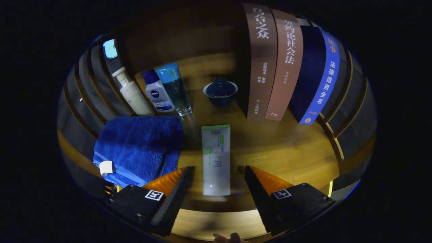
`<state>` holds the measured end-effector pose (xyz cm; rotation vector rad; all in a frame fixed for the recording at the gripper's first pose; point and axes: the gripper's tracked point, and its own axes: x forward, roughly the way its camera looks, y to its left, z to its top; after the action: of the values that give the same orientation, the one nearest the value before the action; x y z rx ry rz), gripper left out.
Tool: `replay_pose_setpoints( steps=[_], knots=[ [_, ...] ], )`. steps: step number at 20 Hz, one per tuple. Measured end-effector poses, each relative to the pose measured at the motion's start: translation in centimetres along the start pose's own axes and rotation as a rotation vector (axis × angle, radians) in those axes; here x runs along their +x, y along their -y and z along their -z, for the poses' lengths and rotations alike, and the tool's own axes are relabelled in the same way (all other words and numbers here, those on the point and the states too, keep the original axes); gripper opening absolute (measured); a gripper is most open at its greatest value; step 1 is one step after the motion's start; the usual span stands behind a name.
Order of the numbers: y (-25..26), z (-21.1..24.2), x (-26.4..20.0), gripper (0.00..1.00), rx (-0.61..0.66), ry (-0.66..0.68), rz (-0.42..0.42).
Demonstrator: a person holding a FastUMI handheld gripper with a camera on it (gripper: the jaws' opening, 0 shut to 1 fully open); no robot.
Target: Pull open the drawer, take out the items inside it, and place them on the countertop above the cabinet.
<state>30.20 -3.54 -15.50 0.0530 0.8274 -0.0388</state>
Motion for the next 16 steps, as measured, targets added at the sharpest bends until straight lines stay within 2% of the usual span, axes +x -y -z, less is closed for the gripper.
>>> replay_pose_setpoints(
  steps=[8,12,16],
  knots=[
    [-0.3,0.7,-10.5,1.0,0.002,0.281,-0.022],
    [-0.4,3.9,-16.1,1.0,-0.007,0.421,-0.03],
    [-0.4,9.2,-20.1,1.0,0.026,0.489,-0.072]
  ],
)
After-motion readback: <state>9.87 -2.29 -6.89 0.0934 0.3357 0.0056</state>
